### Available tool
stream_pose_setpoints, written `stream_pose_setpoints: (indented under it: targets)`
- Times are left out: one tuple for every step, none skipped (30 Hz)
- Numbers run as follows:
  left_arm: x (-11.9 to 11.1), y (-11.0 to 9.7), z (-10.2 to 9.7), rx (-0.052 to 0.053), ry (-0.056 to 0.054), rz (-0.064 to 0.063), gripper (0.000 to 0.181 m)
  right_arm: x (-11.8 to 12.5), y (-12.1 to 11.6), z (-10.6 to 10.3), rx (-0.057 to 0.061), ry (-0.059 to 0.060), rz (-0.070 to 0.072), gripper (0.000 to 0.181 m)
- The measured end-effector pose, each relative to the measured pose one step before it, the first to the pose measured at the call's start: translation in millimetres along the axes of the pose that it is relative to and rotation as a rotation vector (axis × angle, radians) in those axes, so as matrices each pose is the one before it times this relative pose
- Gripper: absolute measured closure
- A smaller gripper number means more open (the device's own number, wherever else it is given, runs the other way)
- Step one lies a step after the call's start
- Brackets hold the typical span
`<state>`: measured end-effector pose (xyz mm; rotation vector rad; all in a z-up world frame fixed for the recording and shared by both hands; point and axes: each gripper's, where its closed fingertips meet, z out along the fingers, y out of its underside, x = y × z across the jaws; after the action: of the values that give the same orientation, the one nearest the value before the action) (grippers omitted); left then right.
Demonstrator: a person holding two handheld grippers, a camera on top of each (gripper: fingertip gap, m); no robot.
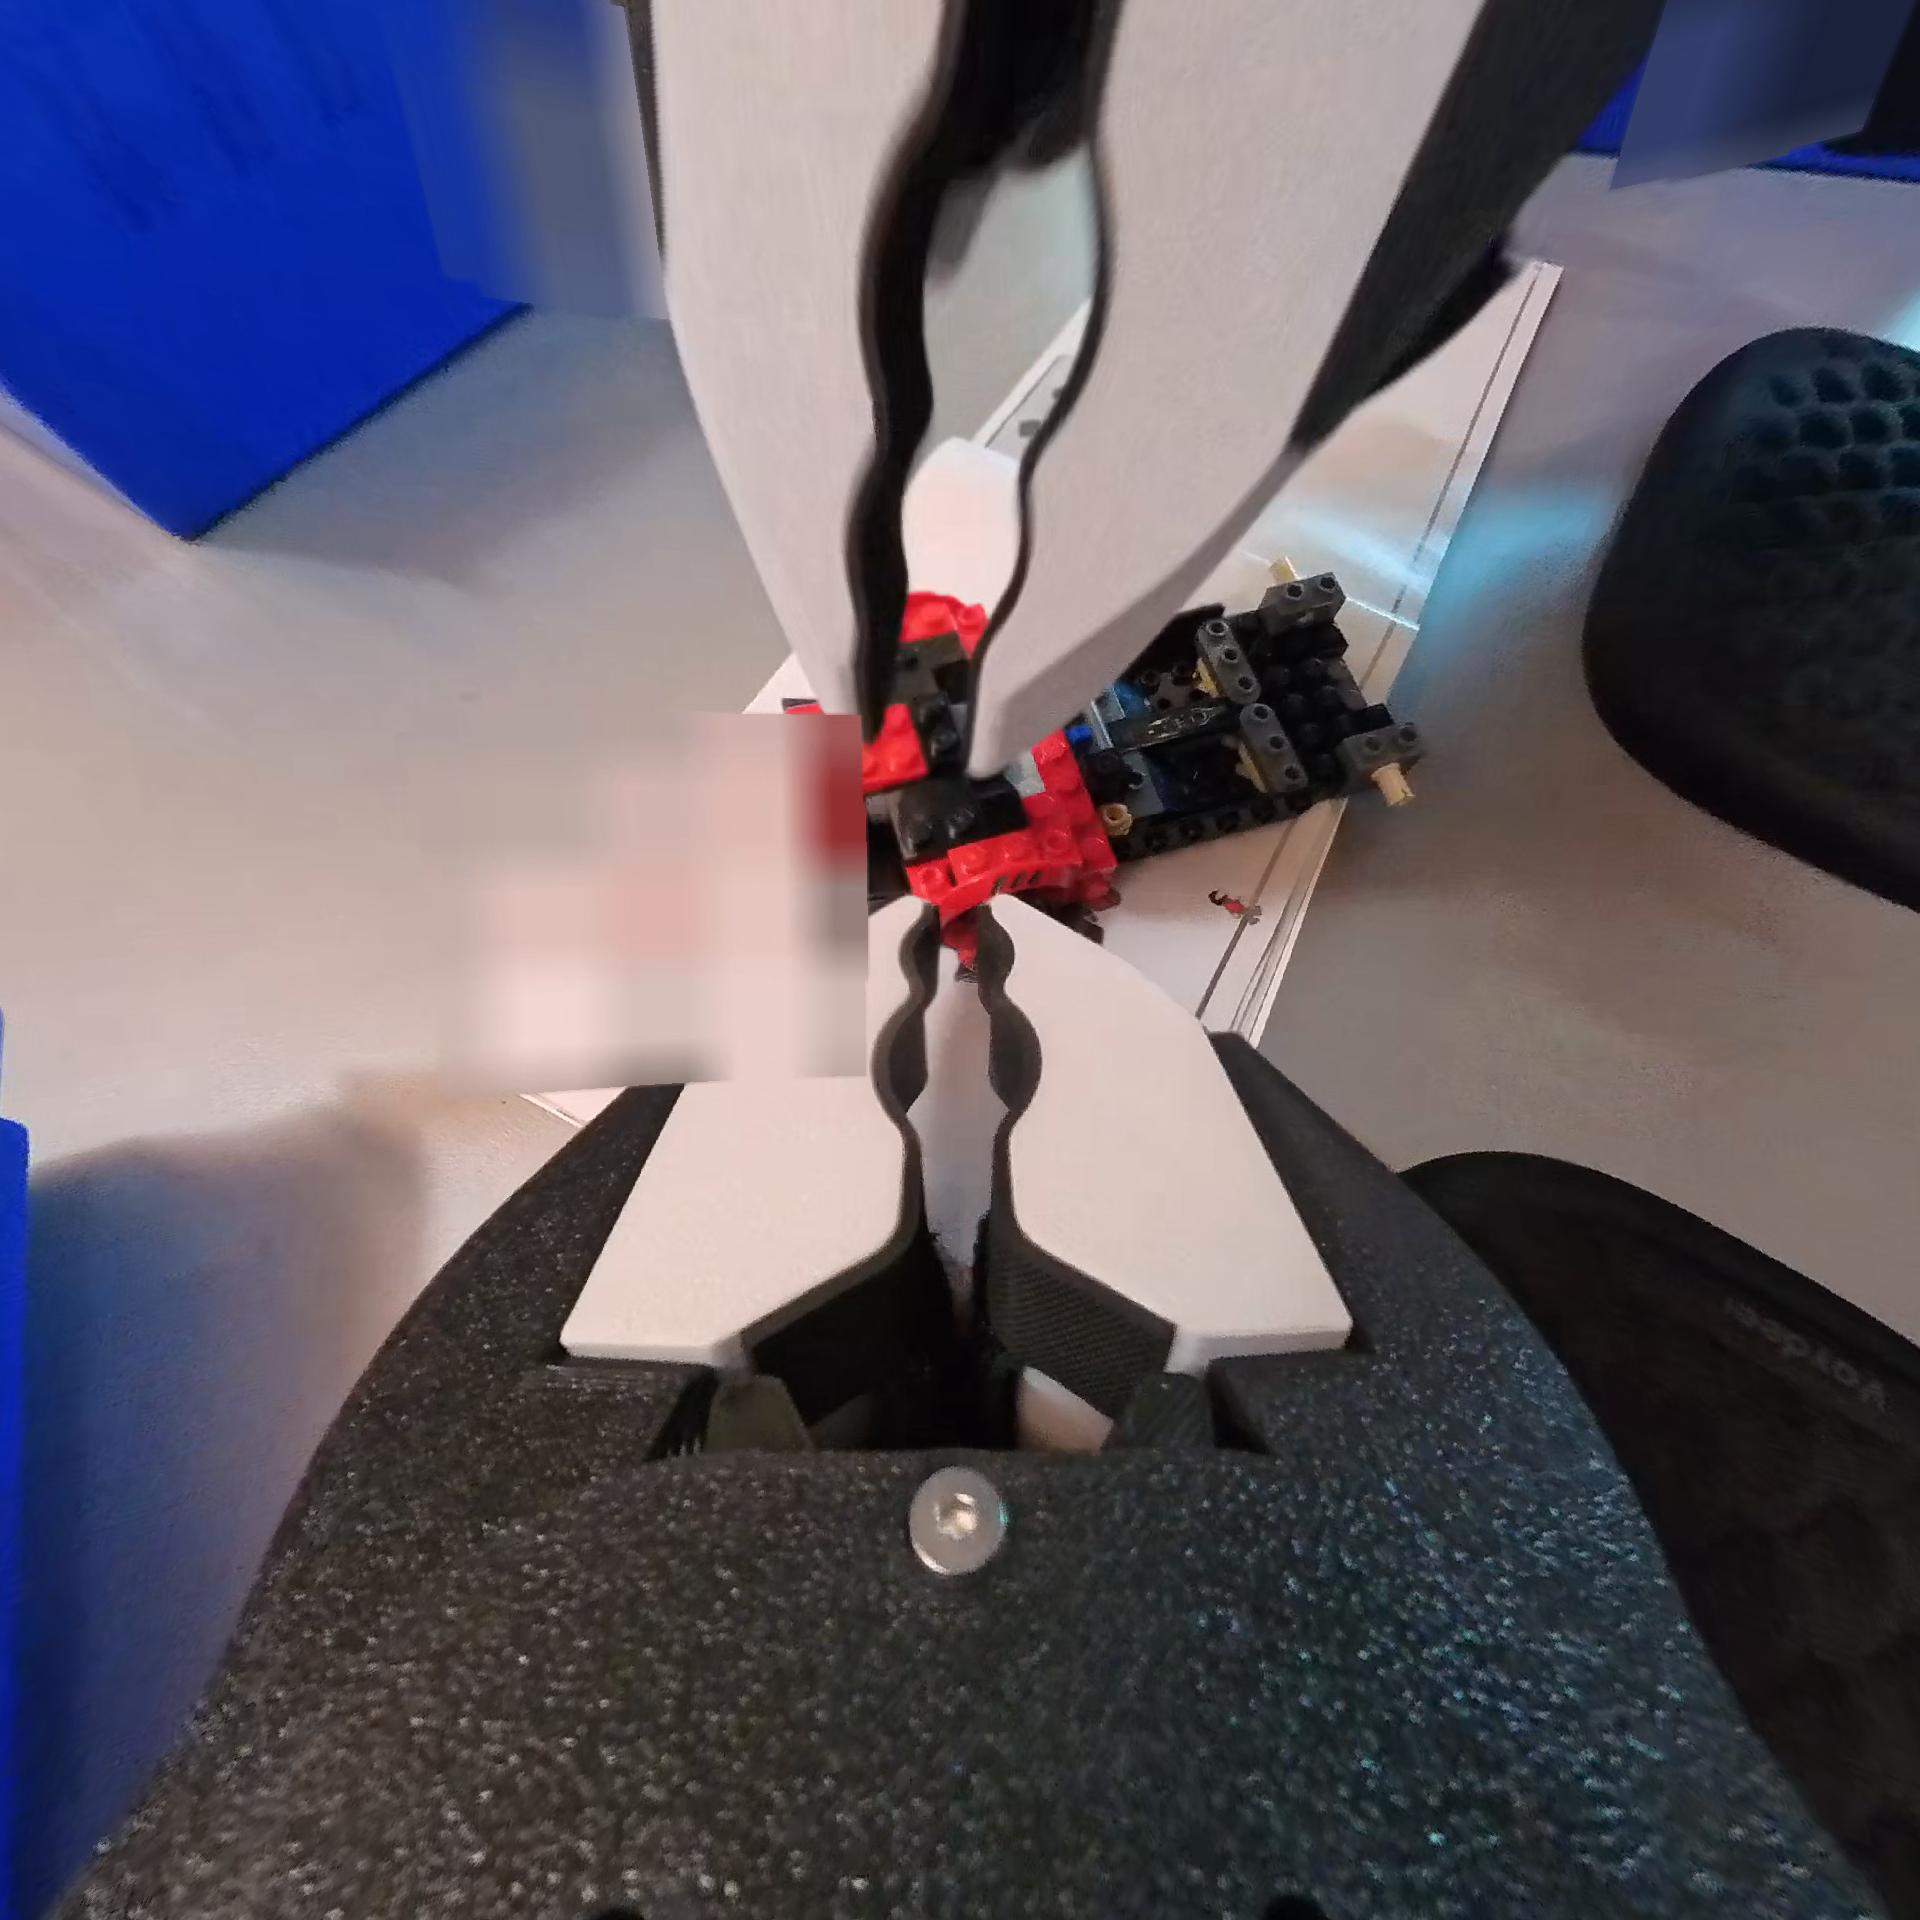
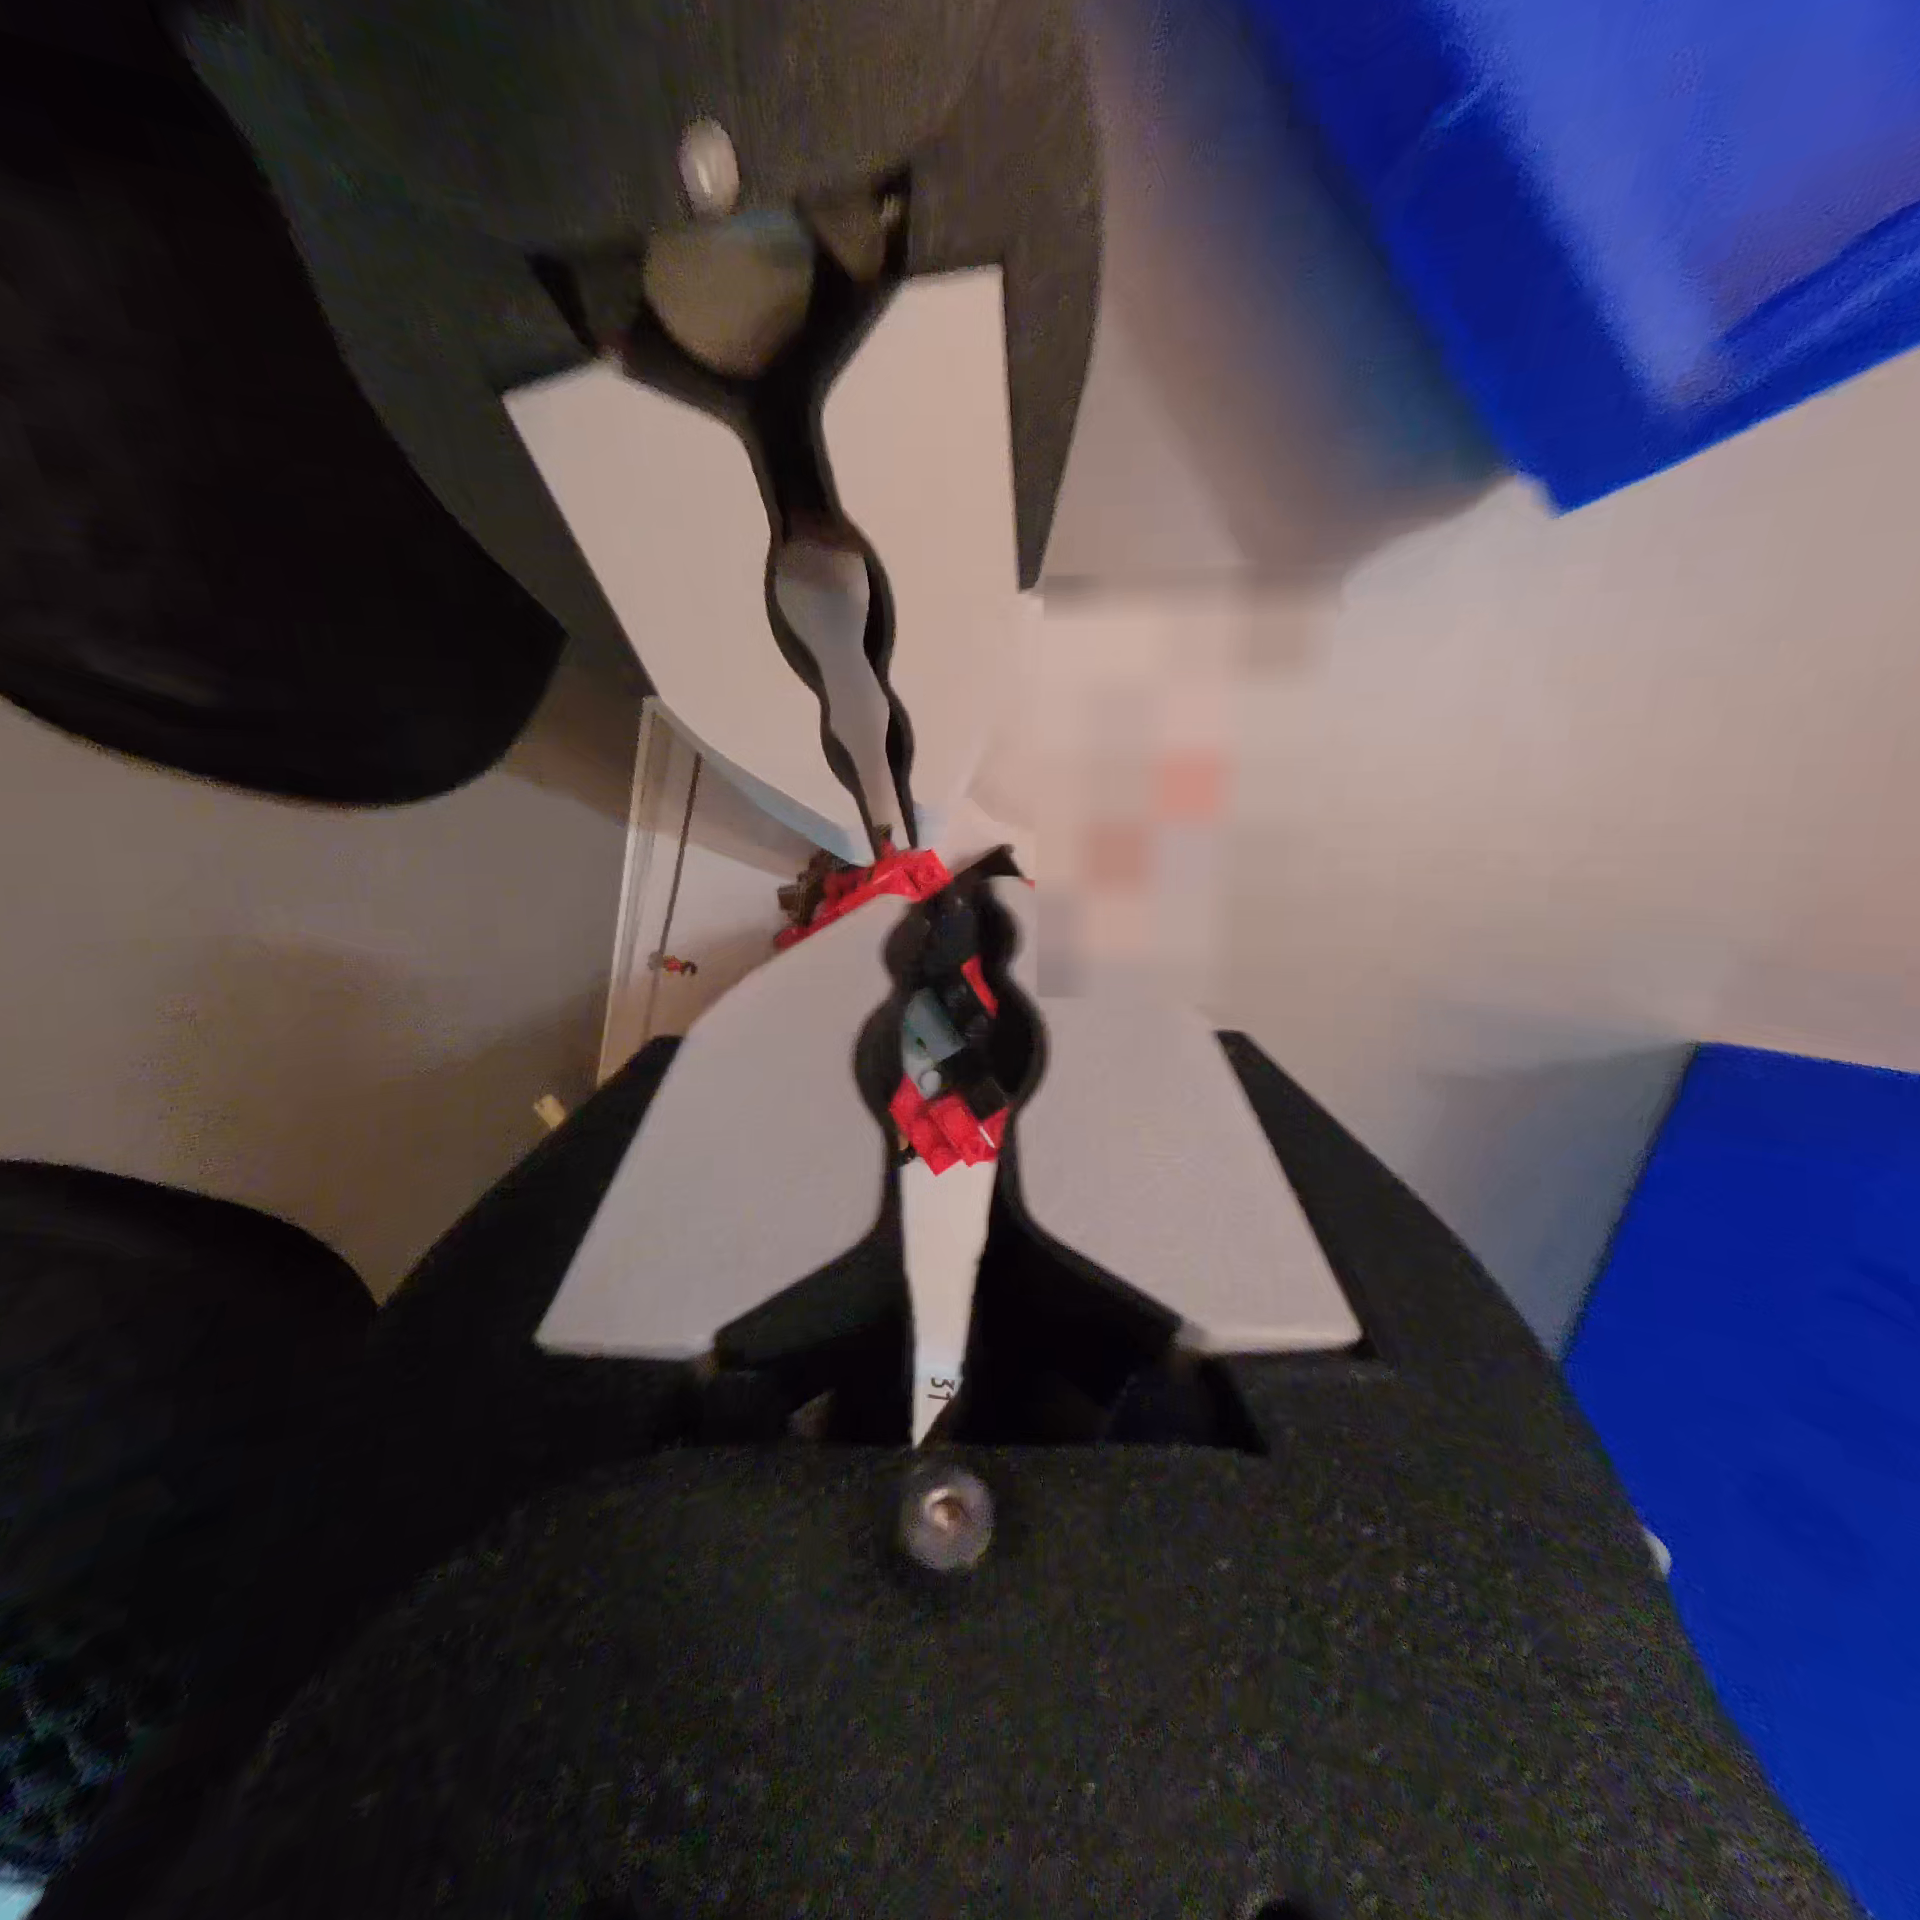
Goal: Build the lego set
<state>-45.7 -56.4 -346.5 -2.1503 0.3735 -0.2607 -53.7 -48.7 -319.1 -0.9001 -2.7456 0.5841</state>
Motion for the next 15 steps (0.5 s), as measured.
stream_pose_setpoints:
  targets:
    - [-1.69,-0.57,-0.87,0.006,-0.0075,-0.0058,0.175,3.05,-2.95,-10.37,0.0402,0.0247,0.0145,0.168]
    - [-3.06,-0.76,-1.44,0.0096,-0.016,-0.0096,0.174,3.11,-1.47,-10.47,0.0296,0.0262,0.0156,0.166]
    - [-4.66,-1.4,-2.18,0.0151,-0.0244,-0.0131,0.174,3.27,-1.63,-10.8,0.034,0.0345,0.0065,0.165]
    - [-5.29,-1.7,-2.8,0.0198,-0.0273,-0.0147,0.174,3.58,-1.37,-10.79,0.0366,0.0438,0.0061,0.165]
    - [-5.13,-2.43,-2.97,0.0242,-0.0255,-0.0166,0.174,2.63,-0.3,-10.11,0.0307,0.0388,0.0189,0.164]
    - [-4.82,-2.88,-2.94,0.0275,-0.0226,-0.0178,0.174,0.64,0.7,-8.83,0.0261,0.0251,0.0279,0.162]
    - [-4.12,-3.11,-2.65,0.0269,-0.0187,-0.0159,0.174,-2.27,1.87,-7.02,0.0235,0.0087,0.0279,0.16]
    - [-3.15,-2.66,-2.1,0.0228,-0.0136,-0.0118,0.174,-2.25,2.45,-5.37,0.0233,0.0152,0.0264,0.159]
    - [-1.45,-1.96,-1.43,0.0164,-0.0047,-0.0072,0.174,-1.68,2.8,-4.17,0.0247,0.0264,0.0216,0.159]
    - [0.67,-1.08,-0.35,0.0079,0.0078,-0.0012,0.175,-3.12,4.17,-3.06,0.0151,0.0193,0.0133,0.159]
    - [3.01,-0.38,0.61,0.0005,0.0191,0.0052,0.175,-4.76,6.25,-2.13,0.0014,0.0084,0.0076,0.16]
    - [4.42,0.01,1.65,-0.0041,0.0248,0.0099,0.175,-5.85,7.69,-1.29,-0.0094,-0.0003,0.0063,0.161]
    - [4.87,-0.02,2.34,-0.0066,0.0245,0.0123,0.175,-4.38,8.57,-0.51,-0.0168,0.007,0.0104,0.161]
    - [4.37,0.1,2.91,-0.0107,0.0206,0.0136,0.175,-2.7,8.99,0.15,-0.0197,0.0164,0.012,0.161]
    - [3.79,0.8,3.18,-0.0165,0.0166,0.0148,0.175,-3.3,8.94,0.46,-0.0197,0.008,0.0093,0.162]
